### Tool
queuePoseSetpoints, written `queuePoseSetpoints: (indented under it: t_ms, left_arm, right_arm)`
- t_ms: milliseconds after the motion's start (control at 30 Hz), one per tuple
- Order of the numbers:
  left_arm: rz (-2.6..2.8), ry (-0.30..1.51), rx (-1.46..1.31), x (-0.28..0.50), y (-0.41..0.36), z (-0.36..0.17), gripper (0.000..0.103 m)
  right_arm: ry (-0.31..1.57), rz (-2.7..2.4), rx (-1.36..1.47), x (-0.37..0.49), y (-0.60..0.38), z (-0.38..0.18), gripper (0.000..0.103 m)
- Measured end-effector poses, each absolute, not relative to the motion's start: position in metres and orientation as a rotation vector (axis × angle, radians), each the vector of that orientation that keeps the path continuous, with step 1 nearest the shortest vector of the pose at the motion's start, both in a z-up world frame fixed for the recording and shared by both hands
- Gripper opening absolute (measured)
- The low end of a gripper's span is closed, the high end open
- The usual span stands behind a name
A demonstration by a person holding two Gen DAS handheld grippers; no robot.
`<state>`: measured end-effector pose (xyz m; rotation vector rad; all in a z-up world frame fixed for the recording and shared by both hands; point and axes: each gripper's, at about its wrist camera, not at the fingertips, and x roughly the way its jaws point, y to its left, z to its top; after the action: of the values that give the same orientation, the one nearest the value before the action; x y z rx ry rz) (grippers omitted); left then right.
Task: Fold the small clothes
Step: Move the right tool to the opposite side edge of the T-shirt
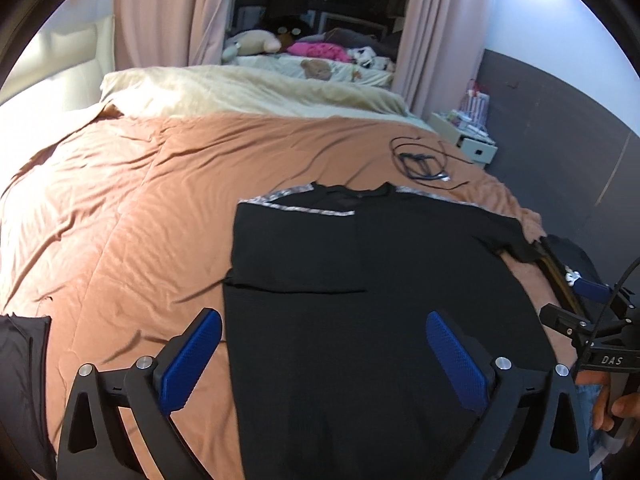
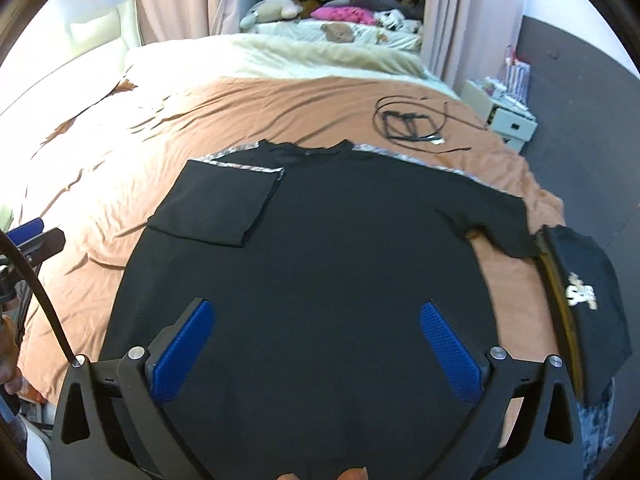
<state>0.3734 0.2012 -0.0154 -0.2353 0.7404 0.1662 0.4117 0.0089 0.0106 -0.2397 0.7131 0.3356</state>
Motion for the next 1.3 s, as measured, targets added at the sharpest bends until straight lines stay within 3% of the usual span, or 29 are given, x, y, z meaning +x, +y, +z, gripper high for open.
queuePoseSetpoints:
  t_ms: [733,1300]
  left_arm:
    - [0.064,0.728,-0.150,0.395,0.083,0.005,0.103]
    - [-0.034,0.741,-0.132,0.488,0.017,-0.002,0.103]
  right_arm:
    - [0.623,0.300,-0.120,0.363,-0.108,0.025,0.103]
    - [0.626,0.262,-0.032,0.430,-0.189,0.023,0.103]
